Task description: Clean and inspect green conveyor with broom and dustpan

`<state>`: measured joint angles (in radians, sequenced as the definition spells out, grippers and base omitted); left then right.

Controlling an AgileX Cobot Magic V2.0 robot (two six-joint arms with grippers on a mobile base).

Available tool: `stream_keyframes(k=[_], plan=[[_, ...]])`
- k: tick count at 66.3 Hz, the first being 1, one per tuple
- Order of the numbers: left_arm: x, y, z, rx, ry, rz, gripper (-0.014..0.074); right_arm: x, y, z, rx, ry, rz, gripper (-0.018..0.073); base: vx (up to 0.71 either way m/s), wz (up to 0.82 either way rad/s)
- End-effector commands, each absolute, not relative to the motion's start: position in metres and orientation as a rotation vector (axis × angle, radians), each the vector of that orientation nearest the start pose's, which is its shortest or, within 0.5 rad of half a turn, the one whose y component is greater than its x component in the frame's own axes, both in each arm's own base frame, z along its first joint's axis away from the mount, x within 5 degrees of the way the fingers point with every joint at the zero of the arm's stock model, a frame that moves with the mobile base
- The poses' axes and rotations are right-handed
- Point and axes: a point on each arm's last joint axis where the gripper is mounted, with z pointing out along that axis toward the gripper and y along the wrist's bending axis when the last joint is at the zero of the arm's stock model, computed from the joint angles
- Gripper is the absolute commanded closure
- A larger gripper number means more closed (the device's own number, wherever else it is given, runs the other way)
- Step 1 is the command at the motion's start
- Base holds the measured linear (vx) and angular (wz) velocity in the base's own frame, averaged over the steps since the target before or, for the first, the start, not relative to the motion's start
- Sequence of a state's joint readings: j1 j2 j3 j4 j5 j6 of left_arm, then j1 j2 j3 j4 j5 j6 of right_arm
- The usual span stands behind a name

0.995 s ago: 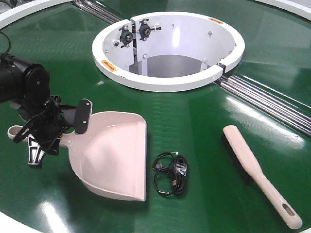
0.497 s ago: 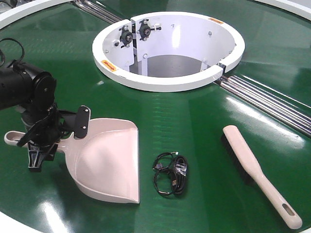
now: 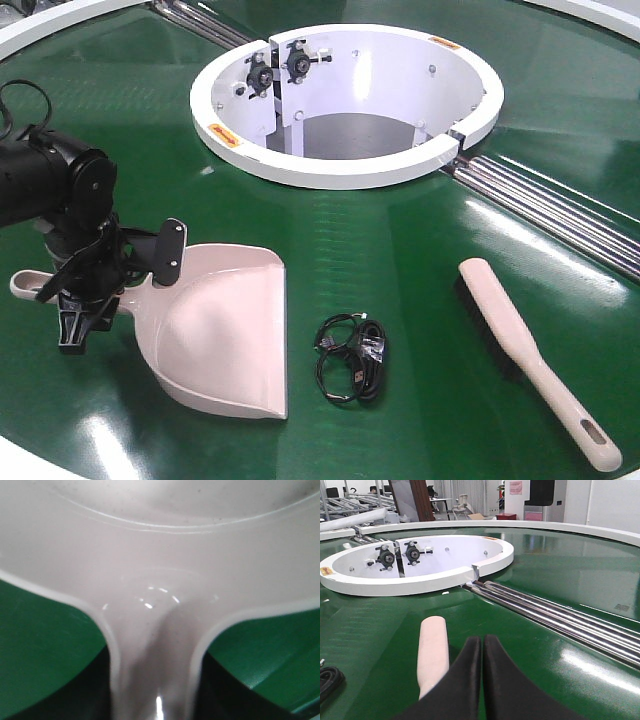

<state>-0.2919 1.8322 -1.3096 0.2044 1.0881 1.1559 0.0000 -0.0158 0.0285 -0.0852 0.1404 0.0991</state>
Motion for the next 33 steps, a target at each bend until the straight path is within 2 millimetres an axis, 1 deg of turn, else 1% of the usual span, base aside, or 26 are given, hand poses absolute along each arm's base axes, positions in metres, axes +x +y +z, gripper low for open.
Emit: stream_keyframes(k=[1,33], plan=[[0.3415,-0.0871,0.2336,2.151,2.216,0.344,0.0604,0.0564,-0.0008,0.1927,0.007,1.567,-0.009,0.0569,0.00,0.00],[0.3415,-0.0871,0.2336,2.150,2.217,0.344,0.0603,0.0564,-0.0008,0.1927,0.007,1.567,-0.009,0.0569,0.00,0.00]])
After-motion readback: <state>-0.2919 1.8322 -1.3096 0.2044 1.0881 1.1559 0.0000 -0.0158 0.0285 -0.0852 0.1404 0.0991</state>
